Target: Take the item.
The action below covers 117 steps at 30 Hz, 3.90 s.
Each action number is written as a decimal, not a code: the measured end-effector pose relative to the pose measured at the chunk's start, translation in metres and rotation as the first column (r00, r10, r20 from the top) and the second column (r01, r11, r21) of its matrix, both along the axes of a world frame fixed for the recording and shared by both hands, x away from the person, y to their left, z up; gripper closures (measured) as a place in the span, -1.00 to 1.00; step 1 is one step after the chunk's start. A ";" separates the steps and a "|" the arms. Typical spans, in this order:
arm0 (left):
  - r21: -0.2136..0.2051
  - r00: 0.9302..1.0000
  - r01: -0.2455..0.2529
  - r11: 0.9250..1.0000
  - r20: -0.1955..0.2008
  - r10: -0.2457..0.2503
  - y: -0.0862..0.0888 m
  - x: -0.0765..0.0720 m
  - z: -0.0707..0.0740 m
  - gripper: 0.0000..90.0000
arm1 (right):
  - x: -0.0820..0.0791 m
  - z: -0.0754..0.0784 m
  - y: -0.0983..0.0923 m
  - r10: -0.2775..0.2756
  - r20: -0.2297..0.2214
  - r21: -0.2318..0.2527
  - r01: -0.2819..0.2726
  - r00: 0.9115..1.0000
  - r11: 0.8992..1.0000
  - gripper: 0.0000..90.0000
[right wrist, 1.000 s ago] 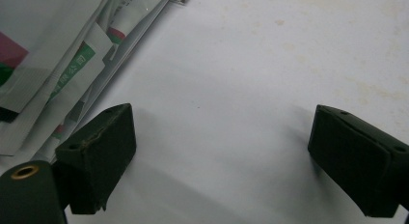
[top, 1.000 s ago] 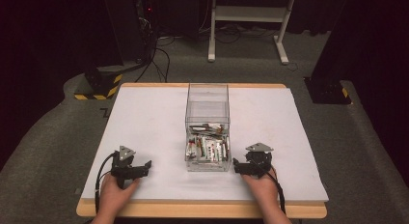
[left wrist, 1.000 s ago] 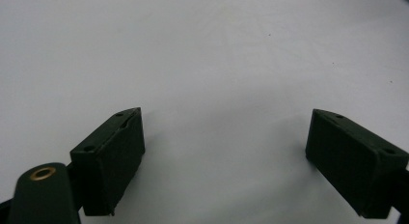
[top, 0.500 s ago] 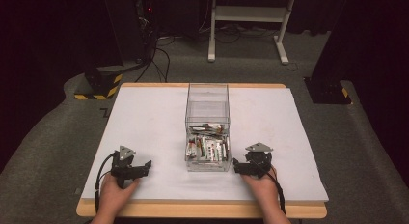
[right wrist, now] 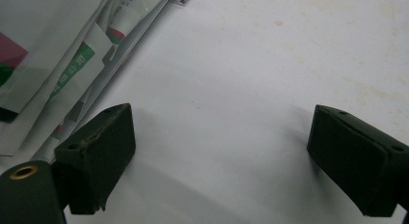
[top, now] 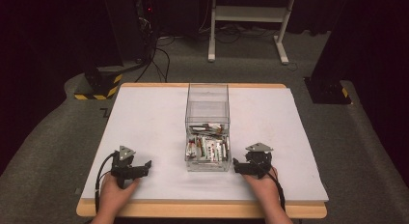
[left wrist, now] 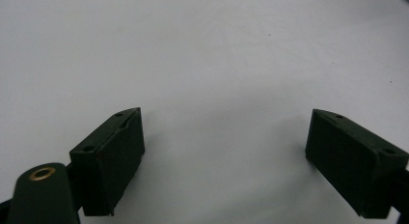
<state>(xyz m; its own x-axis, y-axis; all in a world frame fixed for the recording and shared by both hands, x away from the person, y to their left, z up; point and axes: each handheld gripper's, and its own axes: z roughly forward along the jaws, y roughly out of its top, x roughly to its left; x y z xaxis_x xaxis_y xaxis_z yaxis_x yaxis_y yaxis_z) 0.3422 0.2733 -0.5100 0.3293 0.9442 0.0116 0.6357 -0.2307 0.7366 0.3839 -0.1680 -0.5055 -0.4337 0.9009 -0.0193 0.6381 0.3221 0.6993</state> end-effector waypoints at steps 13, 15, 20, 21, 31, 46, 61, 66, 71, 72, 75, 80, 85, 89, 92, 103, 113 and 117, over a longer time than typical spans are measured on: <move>0.000 1.000 0.000 1.000 0.000 0.000 0.000 0.000 0.000 -0.69 | -0.001 0.003 -0.001 0.015 0.014 0.033 -0.015 1.000 0.999 -0.71; 0.000 1.000 0.000 1.000 0.000 0.000 0.000 0.000 0.000 -0.69 | -0.002 0.004 -0.002 0.019 0.019 0.028 -0.020 1.000 0.999 -0.70; 0.000 1.000 0.000 1.000 0.000 0.000 0.000 0.000 0.000 -0.69 | -0.004 0.008 -0.004 0.026 0.035 0.052 -0.028 0.999 0.998 -0.68; 0.000 1.000 0.000 1.000 0.000 0.000 0.000 0.000 0.000 -0.69 | -0.004 0.008 -0.005 0.030 0.038 0.053 -0.032 0.999 0.998 -0.68; -0.001 1.000 -0.001 1.000 0.000 0.001 0.000 0.000 0.000 -0.69 | -0.008 0.015 -0.009 0.036 0.082 0.059 -0.041 0.996 0.997 -0.66; 0.000 1.000 0.000 1.000 0.000 0.000 0.000 0.000 0.000 -0.69 | -0.016 0.030 -0.008 0.038 0.164 0.086 -0.053 0.986 0.995 -0.65; 0.000 1.000 0.000 1.000 0.000 0.000 0.000 0.000 0.000 -0.69 | -0.023 0.049 -0.008 0.036 0.246 0.117 -0.066 0.969 0.991 -0.66; 0.000 1.000 0.000 1.000 0.000 0.000 0.000 0.000 0.000 -0.69 | -0.027 0.058 -0.006 0.039 0.276 0.130 -0.078 0.960 0.988 -0.64; 0.000 1.000 0.000 1.000 0.000 0.000 0.000 0.000 0.000 -0.69 | -0.031 0.067 -0.002 0.051 0.305 0.147 -0.100 0.951 0.984 -0.62; 0.000 1.000 0.000 1.000 0.000 0.000 0.000 0.000 0.000 -0.69 | -0.031 0.069 -0.001 0.051 0.308 0.151 -0.102 0.950 0.983 -0.62; 0.000 1.000 0.000 1.000 0.000 0.000 0.000 0.000 0.000 -0.69 | -0.033 0.074 0.003 0.063 0.323 0.157 -0.119 0.944 0.980 -0.60; 0.001 1.000 0.002 1.000 -0.003 -0.002 0.000 0.000 0.000 -0.69 | -0.033 0.079 0.011 0.079 0.328 0.157 -0.137 0.941 0.978 -0.59; 0.003 1.000 0.002 1.000 -0.002 -0.002 0.000 0.000 0.000 -0.69 | -0.031 0.085 0.020 0.100 0.335 0.160 -0.161 0.937 0.974 -0.54; 0.003 1.000 0.002 1.000 -0.002 -0.002 0.000 0.000 0.000 -0.69 | -0.032 0.090 0.029 0.125 0.343 0.164 -0.190 0.931 0.968 -0.46; 0.003 1.000 0.002 1.000 -0.002 -0.002 0.000 0.000 0.000 -0.69 | -0.032 0.091 0.036 0.142 0.341 0.164 -0.208 0.929 0.964 -0.42; 0.000 1.000 0.000 1.000 0.000 0.000 0.000 0.000 0.000 -0.69 | -0.036 0.087 0.061 0.195 0.310 0.173 -0.257 0.930 0.951 -0.26; 0.000 1.000 0.000 1.000 0.000 0.000 0.000 0.000 0.000 -0.69 | -0.040 0.080 0.080 0.227 0.284 0.166 -0.281 0.932 0.945 -0.22; 0.000 1.000 0.000 1.000 0.000 0.000 0.000 0.000 0.000 -0.69 | -0.041 0.080 0.084 0.221 0.296 0.153 -0.275 0.929 0.949 -0.21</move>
<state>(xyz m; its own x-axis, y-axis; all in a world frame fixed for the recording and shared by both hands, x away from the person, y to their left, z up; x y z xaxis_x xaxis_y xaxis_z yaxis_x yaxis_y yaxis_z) 0.3422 0.2733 -0.5100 0.3290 0.9443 0.0110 0.6361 -0.2302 0.7365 0.3426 -0.0841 -0.4257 -0.6459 0.7634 -0.0083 0.3315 0.2903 0.8977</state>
